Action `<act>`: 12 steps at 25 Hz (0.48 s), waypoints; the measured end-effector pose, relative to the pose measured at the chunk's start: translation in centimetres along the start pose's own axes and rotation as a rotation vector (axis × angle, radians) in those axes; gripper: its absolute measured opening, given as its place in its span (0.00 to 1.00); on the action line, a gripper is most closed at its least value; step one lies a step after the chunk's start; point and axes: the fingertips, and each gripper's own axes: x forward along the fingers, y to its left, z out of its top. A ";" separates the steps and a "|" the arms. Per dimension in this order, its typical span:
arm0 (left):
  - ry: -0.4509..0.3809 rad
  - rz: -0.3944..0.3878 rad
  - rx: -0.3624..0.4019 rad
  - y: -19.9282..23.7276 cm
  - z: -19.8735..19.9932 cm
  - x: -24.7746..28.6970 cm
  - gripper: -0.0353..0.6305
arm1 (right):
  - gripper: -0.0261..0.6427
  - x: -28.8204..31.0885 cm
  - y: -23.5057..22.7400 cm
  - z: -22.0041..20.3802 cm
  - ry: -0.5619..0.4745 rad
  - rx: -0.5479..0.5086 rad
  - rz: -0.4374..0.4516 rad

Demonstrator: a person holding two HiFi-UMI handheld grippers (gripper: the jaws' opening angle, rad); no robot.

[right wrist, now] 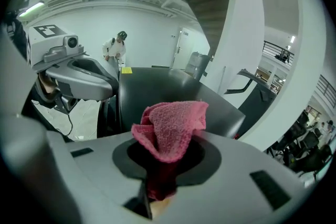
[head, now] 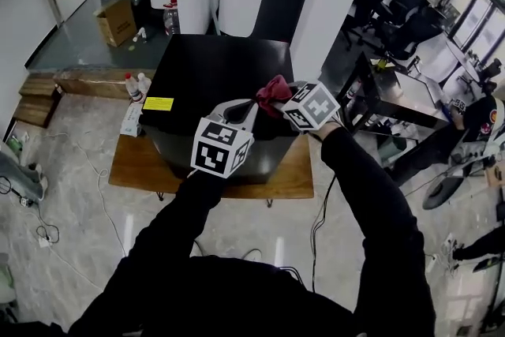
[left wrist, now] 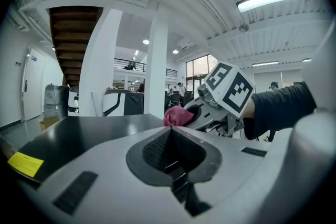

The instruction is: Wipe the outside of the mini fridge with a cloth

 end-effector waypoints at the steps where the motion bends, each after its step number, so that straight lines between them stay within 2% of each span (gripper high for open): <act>1: -0.001 -0.005 0.002 -0.9 0.1 0.6 0.06 | 0.17 -0.9 -0.7 -1.0 0.001 0.010 -0.007; 4: 0.002 -0.014 0.006 -3.1 0.3 1.8 0.06 | 0.17 -3.3 -2.8 -3.7 0.021 0.021 -0.041; 7: 0.007 -0.018 0.006 -4.6 0.1 2.0 0.06 | 0.17 -5.6 -4.3 -6.2 0.064 -0.017 -0.084; 9: -0.021 -0.019 0.013 -5.1 0.7 1.7 0.06 | 0.17 -7.8 -4.7 -6.0 0.023 -0.030 -0.102; 12: -0.079 -0.014 0.023 -5.1 1.7 0.2 0.06 | 0.17 -11.4 -2.8 -3.3 -0.114 -0.042 -0.099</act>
